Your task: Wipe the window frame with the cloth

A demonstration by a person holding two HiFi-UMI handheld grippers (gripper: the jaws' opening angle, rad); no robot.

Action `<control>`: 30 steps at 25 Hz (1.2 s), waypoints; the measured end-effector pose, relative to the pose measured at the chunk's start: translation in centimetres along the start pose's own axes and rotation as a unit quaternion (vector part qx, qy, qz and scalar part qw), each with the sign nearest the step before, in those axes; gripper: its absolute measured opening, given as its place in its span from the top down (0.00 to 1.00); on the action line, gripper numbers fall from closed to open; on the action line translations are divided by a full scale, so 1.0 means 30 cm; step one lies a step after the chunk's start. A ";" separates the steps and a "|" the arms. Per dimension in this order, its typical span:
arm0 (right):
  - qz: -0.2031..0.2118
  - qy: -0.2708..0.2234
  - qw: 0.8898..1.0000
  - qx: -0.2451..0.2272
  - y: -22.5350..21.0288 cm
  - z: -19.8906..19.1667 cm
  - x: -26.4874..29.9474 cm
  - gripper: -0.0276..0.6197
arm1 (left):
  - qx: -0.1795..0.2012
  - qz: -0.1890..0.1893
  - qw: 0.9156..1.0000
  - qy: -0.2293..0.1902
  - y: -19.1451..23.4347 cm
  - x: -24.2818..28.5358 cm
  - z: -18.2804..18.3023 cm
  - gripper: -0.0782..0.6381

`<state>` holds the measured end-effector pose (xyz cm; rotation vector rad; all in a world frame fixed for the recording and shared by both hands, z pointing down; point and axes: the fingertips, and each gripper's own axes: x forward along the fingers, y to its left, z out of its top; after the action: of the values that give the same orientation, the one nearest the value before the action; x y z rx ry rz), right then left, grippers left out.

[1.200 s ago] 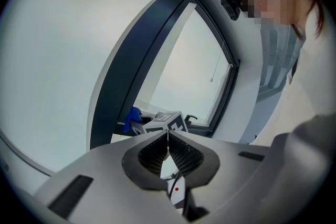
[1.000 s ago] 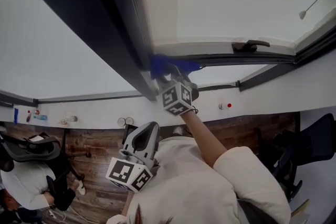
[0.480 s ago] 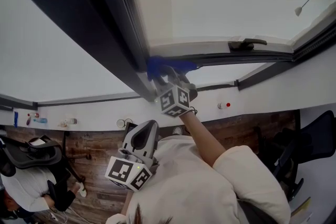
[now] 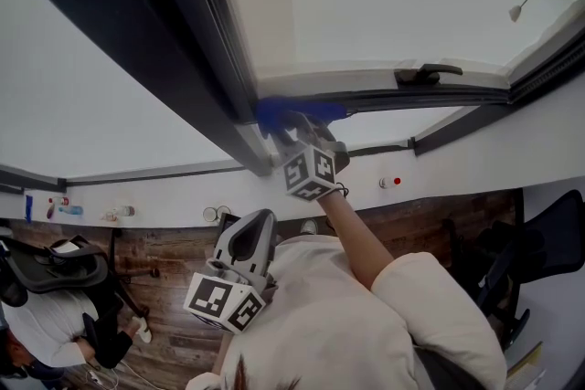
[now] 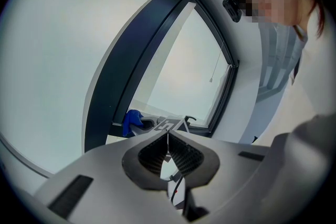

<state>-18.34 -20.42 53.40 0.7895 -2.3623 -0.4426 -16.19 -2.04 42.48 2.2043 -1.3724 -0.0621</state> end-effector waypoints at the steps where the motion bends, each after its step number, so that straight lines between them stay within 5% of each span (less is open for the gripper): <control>1: -0.001 0.001 1.000 0.002 -0.003 -0.004 -0.003 0.87 | 0.000 0.000 1.000 -0.001 -0.001 -0.001 -0.001 0.88; 30: -0.039 0.013 0.997 0.064 -0.127 -0.112 -0.107 0.87 | 0.008 -0.002 1.000 0.004 -0.044 -0.034 -0.023 0.88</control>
<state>-12.50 -21.71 52.74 0.9420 -2.3603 -0.3131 -15.39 -0.45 42.21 2.2176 -1.3679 -0.0437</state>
